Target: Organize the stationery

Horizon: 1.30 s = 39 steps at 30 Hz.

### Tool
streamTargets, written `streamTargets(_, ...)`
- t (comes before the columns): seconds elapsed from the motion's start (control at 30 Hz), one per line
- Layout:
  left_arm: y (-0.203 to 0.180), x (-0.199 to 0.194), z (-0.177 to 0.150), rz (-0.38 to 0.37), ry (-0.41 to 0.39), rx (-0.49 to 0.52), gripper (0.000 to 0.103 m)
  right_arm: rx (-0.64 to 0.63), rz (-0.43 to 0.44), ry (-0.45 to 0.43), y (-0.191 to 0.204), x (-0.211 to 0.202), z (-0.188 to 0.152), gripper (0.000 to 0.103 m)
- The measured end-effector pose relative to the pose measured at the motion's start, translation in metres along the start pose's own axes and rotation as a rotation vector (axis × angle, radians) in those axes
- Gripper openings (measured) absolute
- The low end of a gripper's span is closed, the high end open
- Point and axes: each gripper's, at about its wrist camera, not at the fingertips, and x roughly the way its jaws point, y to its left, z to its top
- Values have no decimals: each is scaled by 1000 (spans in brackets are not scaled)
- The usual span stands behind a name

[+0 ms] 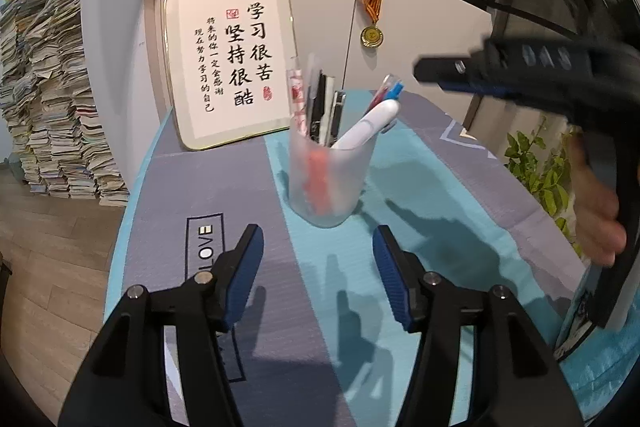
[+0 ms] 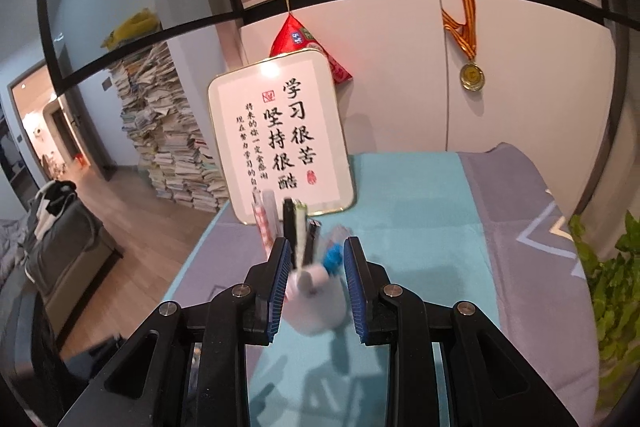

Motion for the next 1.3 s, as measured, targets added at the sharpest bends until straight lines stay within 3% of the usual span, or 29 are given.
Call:
streamTargets(0.1,-7,-3,1,0,-9,3,63,0,-17,-1,-4,-11,-13,36)
streamTargets(0.47,-35,-32,9,12,-78,34,73,-22,-67,-40,-6,-56,-46,37)
streamTargets(0.57,-43,-42,11,21,-112,48,76,-25,-102,-69,-8,-72,-53,38)
streamTargets(0.7,-51,-55,13,21,-158,49,82,-29,-152,-119,-8,-93,-59,51)
streamTargets(1.0,-59,-67,17,36,-171,46,86,-8,-212,-236,-6,-140,-58,57)
streamTargets(1.3,-68,-84,24,53,-191,15,92,-57,-244,-337,25,-192,-56,58)
